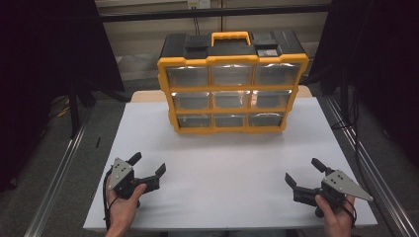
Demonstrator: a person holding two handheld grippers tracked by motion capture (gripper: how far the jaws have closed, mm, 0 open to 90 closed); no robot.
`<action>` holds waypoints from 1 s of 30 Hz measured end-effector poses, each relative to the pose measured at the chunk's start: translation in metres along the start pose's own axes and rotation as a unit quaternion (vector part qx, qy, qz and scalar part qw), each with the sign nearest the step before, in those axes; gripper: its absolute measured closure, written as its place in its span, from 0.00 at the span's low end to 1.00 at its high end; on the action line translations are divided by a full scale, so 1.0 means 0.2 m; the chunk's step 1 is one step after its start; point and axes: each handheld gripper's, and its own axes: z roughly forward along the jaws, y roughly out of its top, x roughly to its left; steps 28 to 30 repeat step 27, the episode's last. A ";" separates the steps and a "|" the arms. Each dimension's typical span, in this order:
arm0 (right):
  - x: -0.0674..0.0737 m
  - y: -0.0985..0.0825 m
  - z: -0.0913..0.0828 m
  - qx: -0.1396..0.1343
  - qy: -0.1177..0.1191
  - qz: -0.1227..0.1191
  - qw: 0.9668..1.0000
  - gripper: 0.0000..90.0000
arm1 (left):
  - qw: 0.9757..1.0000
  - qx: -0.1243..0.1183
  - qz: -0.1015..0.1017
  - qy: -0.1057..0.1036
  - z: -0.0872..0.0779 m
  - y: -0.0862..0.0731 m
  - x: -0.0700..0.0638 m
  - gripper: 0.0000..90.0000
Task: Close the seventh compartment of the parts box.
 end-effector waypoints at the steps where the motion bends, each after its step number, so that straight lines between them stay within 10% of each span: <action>1: 0.00 0.00 0.00 0.000 -0.001 0.001 1.000 0.01 | 1.000 0.002 0.003 0.003 -0.01 0.00 0.00 0.05; 15: 0.00 0.00 0.00 0.000 -0.010 0.002 1.000 0.01 | 0.999 0.010 0.019 0.034 -0.10 -0.07 -0.01 0.05; 30: 0.00 -0.01 0.00 0.000 -0.016 0.005 1.000 0.01 | 0.999 0.009 -0.011 0.049 -0.13 -0.08 0.04 0.05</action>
